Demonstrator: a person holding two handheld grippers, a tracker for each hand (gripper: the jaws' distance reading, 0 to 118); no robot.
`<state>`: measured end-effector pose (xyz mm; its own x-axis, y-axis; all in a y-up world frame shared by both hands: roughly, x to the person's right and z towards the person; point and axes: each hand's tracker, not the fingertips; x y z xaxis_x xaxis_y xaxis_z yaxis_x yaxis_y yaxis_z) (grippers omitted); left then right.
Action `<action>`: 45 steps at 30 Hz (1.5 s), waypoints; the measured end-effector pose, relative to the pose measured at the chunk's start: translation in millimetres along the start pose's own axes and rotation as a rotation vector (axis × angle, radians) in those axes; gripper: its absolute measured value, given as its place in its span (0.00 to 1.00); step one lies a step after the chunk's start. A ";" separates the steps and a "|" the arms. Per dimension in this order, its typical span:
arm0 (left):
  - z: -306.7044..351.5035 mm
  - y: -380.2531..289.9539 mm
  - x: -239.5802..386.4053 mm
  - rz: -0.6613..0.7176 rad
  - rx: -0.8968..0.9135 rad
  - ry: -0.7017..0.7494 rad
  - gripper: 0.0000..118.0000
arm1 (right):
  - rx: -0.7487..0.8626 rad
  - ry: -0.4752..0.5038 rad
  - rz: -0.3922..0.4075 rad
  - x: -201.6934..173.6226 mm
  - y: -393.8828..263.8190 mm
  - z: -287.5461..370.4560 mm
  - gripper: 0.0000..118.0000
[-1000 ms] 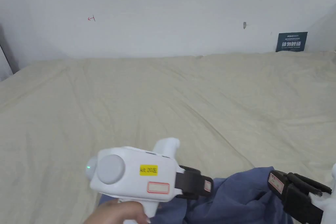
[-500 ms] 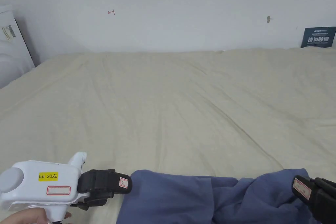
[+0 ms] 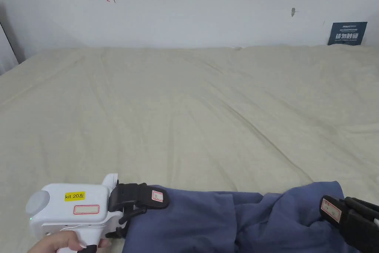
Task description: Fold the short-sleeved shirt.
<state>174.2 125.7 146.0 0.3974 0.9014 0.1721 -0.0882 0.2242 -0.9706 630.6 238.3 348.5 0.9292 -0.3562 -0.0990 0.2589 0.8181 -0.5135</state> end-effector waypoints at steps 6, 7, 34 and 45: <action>3.7 -10.9 24.4 -0.145 0.052 0.409 0.11 | -0.013 -0.010 -0.002 3.9 -0.9 -1.4 0.00; 3.7 -12.5 27.8 -0.145 0.046 0.377 0.11 | -0.017 -0.012 -0.007 4.4 -1.3 -1.9 0.00; -150.7 -8.0 212.2 -0.314 -0.170 0.666 0.11 | 0.047 0.048 -0.090 48.8 0.4 16.2 0.00; -197.4 -6.8 222.9 -0.212 -0.142 0.359 0.98 | 0.056 0.000 -0.143 72.6 -2.9 27.6 0.00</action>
<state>443.7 251.9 157.7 0.6876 0.6493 0.3250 0.1463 0.3145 -0.9379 704.6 222.5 366.4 0.8818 -0.4707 -0.0288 0.4024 0.7830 -0.4744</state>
